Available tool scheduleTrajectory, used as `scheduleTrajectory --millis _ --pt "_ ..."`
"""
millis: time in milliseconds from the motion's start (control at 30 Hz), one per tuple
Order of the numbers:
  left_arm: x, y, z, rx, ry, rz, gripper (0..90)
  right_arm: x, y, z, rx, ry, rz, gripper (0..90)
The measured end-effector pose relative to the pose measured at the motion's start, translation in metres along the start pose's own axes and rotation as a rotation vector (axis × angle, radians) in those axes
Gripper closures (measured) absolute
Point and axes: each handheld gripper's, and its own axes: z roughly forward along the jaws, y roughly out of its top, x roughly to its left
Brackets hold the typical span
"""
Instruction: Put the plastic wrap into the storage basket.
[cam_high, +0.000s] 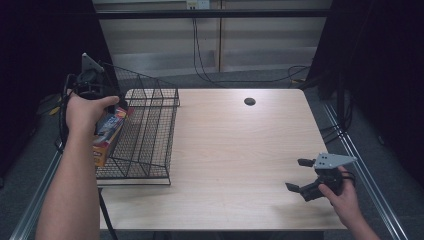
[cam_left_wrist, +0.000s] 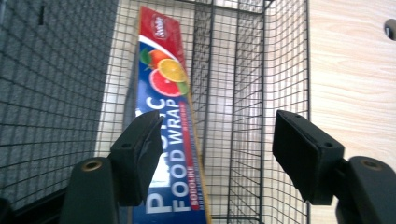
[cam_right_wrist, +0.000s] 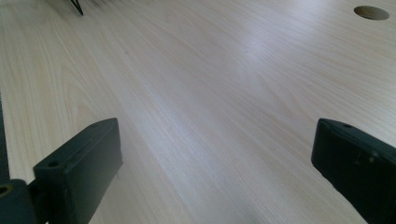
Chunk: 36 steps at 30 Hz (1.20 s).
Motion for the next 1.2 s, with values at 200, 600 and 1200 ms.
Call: scheduleTrajectory --millis 200,600,1200 --pt "-0.01 -0.001 0.0 0.002 -0.014 0.032 30.9 0.001 0.0 0.0 0.003 -0.002 -0.008 1.6" --pt "-0.033 -0.001 0.004 -0.002 -0.07 0.066 22.6 0.001 0.0 0.0 0.0 -0.001 -0.008 1.6" --pt "-0.064 -0.012 0.017 -0.016 -0.15 0.159 16.9 0.002 0.0 0.001 0.003 0.005 -0.015 1.6"
